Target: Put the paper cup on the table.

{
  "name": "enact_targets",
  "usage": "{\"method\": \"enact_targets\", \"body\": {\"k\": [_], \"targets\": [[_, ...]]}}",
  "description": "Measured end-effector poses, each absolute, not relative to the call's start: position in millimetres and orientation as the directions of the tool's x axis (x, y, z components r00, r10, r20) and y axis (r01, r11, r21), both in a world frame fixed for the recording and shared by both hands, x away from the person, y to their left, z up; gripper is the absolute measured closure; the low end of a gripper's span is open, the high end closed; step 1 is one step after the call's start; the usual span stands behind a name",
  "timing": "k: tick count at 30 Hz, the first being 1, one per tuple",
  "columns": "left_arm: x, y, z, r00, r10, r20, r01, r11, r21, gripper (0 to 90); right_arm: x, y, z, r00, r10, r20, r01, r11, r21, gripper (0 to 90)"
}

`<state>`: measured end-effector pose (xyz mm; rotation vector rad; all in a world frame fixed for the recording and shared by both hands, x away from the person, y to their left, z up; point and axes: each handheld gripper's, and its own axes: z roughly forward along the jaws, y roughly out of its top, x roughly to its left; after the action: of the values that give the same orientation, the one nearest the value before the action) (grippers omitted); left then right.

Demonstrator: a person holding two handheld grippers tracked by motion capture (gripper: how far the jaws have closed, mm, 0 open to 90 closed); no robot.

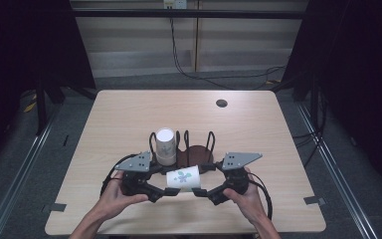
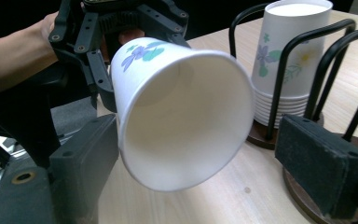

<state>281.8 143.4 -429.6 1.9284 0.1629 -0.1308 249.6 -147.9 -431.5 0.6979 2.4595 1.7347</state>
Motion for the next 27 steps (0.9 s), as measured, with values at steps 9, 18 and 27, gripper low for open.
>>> {"method": "enact_targets", "body": {"k": [9,18,27], "targets": [[280.2,141.9,-429.9,0.985,0.023,-0.173,0.17,-0.355,0.919,36.5,250.2,-140.5,-430.3,-0.913,0.34,0.225,0.324,0.271,0.907,17.0],[281.7,143.2,-431.2,0.981,-0.011,-0.193,0.178,-0.339,0.924,36.5,249.1,-141.7,-429.4,-0.927,0.293,0.234,0.314,0.263,0.912,22.7],[285.5,145.0,-434.6,0.978,-0.02,-0.209,0.19,-0.335,0.923,36.8,249.6,-140.2,-428.4,-0.929,0.297,0.221,0.302,0.261,0.917,26.2]]}}
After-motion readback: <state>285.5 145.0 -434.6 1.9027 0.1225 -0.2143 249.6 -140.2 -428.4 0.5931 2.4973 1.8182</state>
